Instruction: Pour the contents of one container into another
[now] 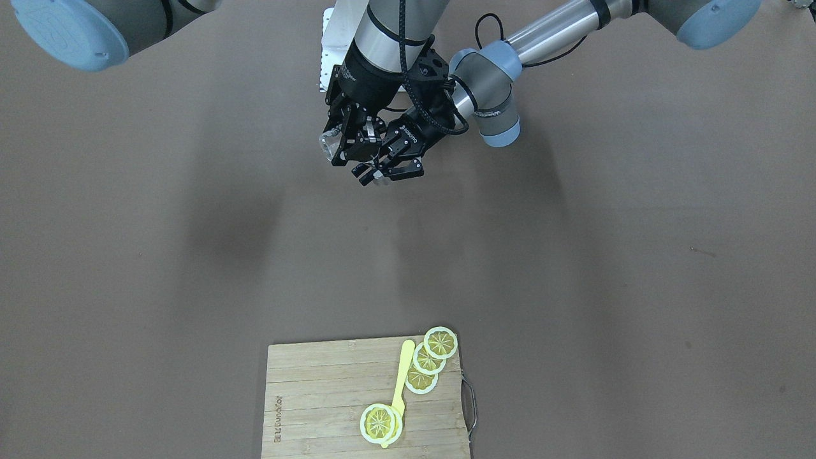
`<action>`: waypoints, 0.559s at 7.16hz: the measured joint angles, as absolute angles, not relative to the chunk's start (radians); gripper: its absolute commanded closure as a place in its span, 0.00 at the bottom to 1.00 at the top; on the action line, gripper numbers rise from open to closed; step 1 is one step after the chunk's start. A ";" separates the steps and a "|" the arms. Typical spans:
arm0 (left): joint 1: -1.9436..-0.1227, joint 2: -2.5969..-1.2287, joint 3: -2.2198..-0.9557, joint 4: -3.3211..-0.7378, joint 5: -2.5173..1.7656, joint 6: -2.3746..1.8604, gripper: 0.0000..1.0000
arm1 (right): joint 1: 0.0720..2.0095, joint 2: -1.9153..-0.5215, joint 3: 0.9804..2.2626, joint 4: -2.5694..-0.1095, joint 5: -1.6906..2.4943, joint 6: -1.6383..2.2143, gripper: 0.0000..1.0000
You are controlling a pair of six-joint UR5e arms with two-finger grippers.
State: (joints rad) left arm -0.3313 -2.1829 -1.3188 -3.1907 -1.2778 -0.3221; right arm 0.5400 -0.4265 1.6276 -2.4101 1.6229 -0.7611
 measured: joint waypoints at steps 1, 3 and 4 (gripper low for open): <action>-0.331 -2.183 -1.319 -3.191 -1.278 -0.322 1.00 | 0.540 -0.425 1.627 -2.411 1.617 -0.761 1.00; -0.331 -2.185 -1.318 -3.190 -1.277 -0.322 1.00 | 0.539 -0.424 1.627 -2.412 1.607 -0.761 1.00; -0.331 -2.186 -1.318 -3.189 -1.276 -0.322 1.00 | 0.539 -0.424 1.626 -2.412 1.603 -0.761 1.00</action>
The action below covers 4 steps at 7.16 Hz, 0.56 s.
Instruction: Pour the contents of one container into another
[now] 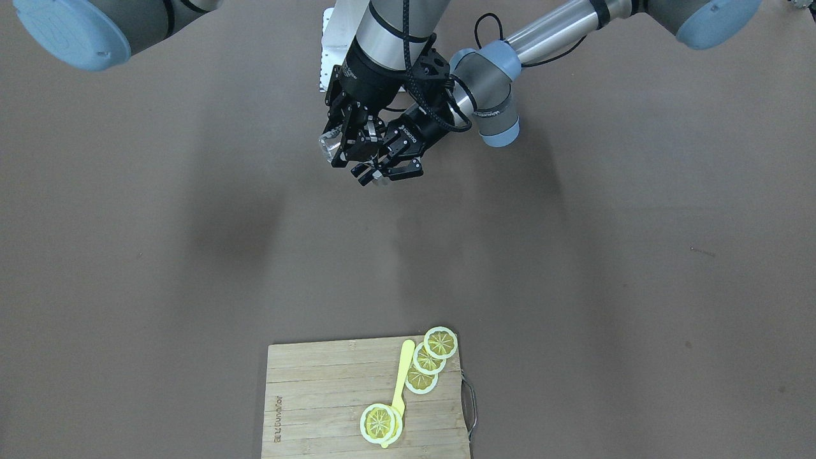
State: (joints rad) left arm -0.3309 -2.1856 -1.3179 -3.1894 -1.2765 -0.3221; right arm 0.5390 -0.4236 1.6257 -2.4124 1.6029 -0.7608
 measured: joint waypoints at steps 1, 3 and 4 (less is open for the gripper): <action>-0.331 -2.186 -1.318 -3.189 -1.276 -0.322 1.00 | 0.539 -0.423 1.624 -2.413 1.600 -0.761 1.00; -0.331 -2.186 -1.318 -3.189 -1.276 -0.322 1.00 | 0.535 -0.423 1.622 -2.413 1.595 -0.761 1.00; -0.331 -2.186 -1.318 -3.190 -1.276 -0.322 1.00 | 0.534 -0.423 1.622 -2.413 1.594 -0.761 1.00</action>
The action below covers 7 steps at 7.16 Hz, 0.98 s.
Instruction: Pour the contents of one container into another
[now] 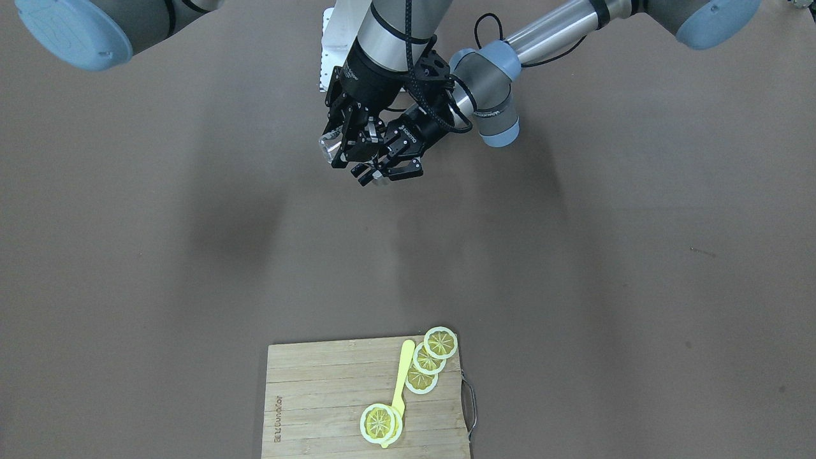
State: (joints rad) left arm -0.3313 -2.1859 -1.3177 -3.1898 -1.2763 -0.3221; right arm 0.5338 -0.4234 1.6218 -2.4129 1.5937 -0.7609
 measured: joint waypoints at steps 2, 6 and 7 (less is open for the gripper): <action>-0.331 -2.186 -1.318 -3.189 -1.276 -0.322 1.00 | 0.534 -0.423 1.623 -2.413 1.594 -0.761 1.00; -0.332 -2.184 -1.318 -3.190 -1.276 -0.322 1.00 | 0.538 -0.429 1.651 -2.408 1.602 -0.761 1.00; -0.332 -2.184 -1.318 -3.190 -1.276 -0.322 1.00 | 0.540 -0.433 1.664 -2.405 1.608 -0.760 1.00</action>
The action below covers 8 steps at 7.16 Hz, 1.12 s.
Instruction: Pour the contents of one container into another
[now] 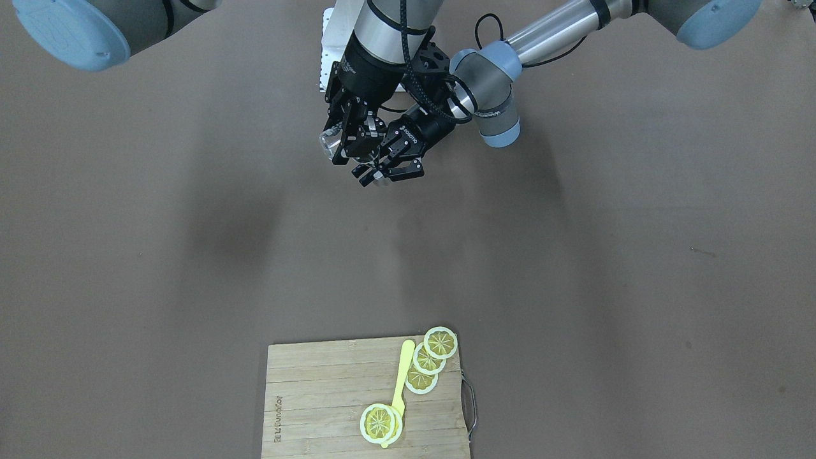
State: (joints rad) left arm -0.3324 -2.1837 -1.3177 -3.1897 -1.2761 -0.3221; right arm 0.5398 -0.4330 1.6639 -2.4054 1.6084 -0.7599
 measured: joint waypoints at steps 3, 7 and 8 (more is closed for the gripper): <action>-0.333 -2.185 -1.318 -3.188 -1.272 -0.320 1.00 | 0.561 -0.455 1.717 -2.399 1.653 -0.759 1.00; -0.333 -2.184 -1.315 -3.182 -1.249 -0.315 1.00 | 0.682 -0.634 1.905 -2.291 1.806 -0.758 1.00; -0.334 -2.183 -1.315 -3.183 -1.245 -0.315 1.00 | 0.730 -0.695 1.954 -2.248 1.860 -0.758 1.00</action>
